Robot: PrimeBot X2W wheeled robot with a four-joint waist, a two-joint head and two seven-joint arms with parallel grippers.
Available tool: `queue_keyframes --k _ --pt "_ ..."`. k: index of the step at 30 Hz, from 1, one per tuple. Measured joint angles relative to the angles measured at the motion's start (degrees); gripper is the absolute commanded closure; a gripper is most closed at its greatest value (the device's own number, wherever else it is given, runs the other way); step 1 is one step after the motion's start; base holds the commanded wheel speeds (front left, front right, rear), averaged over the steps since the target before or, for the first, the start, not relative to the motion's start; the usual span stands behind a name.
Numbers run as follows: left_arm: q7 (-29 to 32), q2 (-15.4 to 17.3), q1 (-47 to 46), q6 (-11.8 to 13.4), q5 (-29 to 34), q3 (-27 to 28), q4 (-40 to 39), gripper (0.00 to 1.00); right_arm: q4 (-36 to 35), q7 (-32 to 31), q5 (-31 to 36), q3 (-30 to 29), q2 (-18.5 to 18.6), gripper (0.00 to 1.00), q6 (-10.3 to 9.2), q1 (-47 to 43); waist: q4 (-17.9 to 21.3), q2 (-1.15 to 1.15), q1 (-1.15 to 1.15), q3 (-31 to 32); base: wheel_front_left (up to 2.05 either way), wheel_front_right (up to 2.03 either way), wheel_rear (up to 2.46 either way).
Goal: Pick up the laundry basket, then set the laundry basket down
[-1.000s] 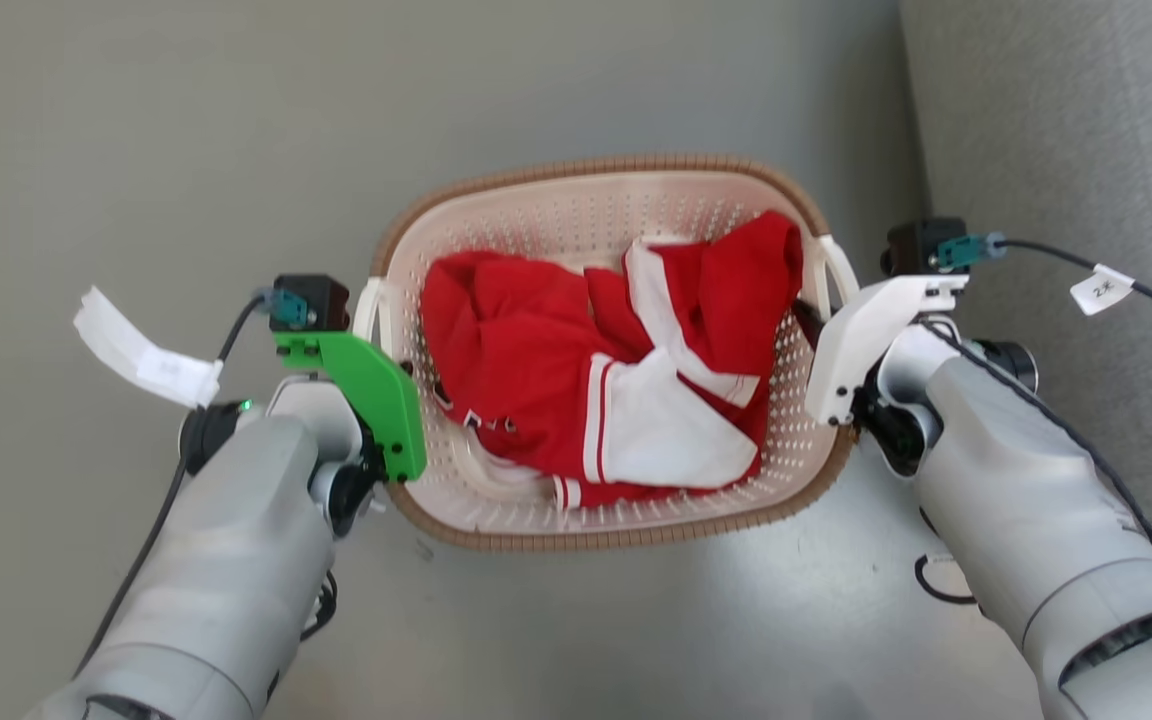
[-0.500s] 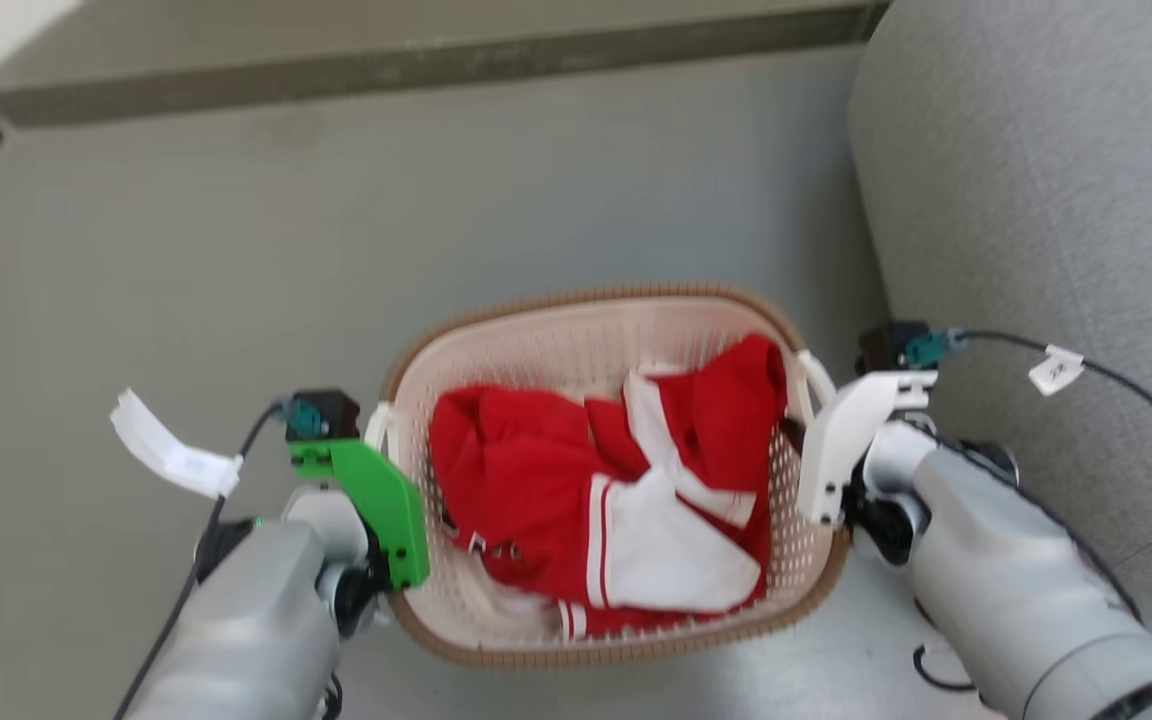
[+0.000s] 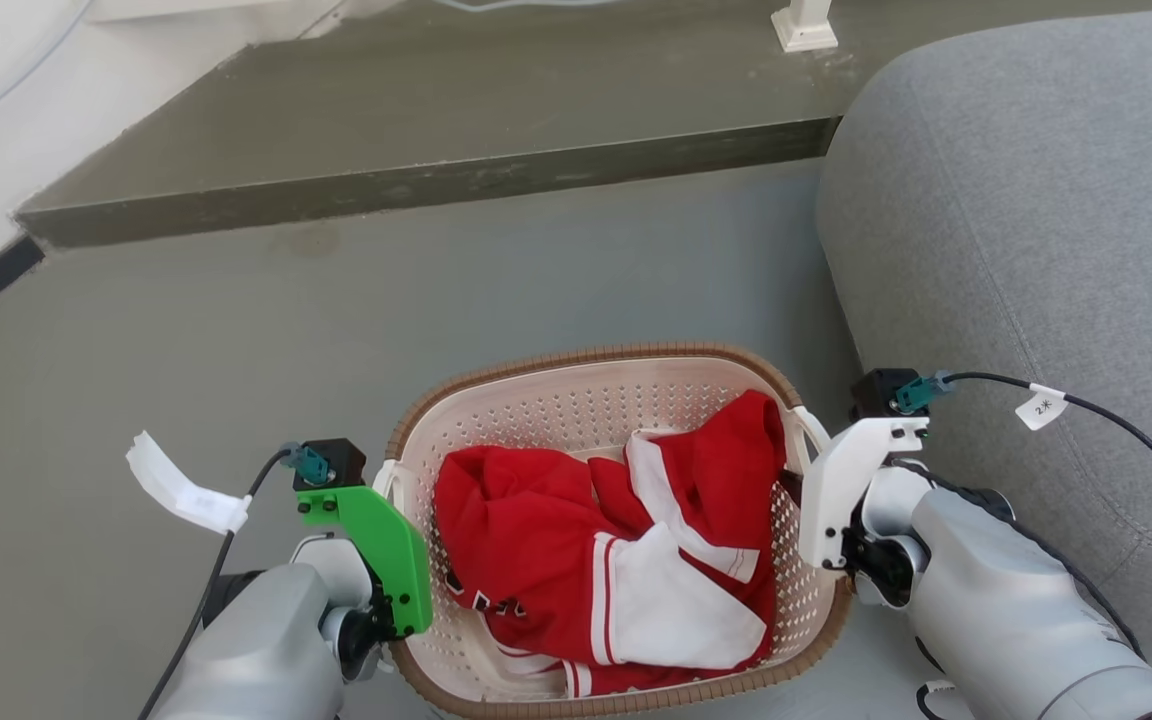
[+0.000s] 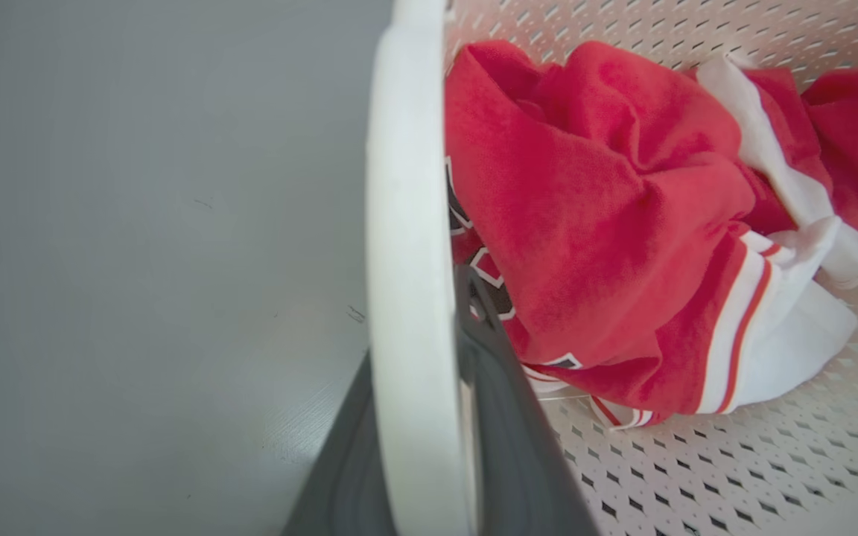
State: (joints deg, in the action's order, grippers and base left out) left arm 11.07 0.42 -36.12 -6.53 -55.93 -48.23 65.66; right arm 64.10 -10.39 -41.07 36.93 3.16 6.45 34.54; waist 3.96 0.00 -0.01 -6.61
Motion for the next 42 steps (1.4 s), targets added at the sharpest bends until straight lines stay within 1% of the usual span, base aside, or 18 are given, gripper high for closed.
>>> queue_keyframes --k 10,24,42 --pt "0.5 0.1 0.4 1.0 -0.4 -0.7 -0.4 1.00 0.0 -0.3 -1.0 1.1 0.2 1.00 -0.01 -0.1 0.2 0.00 0.00 1.1 0.00 0.00 0.00" --pt "0.5 0.3 0.7 1.6 -1.5 -1.8 -1.2 1.00 0.0 -0.5 -1.9 2.4 0.4 1.00 -0.07 -0.1 0.3 0.00 0.00 1.3 0.00 0.00 0.00" --pt "0.0 0.5 0.5 3.1 -2.9 -2.4 -1.8 1.00 0.1 -0.2 -3.7 3.7 0.4 1.00 -0.08 0.4 0.4 0.00 0.00 -1.0 0.00 0.00 0.00"
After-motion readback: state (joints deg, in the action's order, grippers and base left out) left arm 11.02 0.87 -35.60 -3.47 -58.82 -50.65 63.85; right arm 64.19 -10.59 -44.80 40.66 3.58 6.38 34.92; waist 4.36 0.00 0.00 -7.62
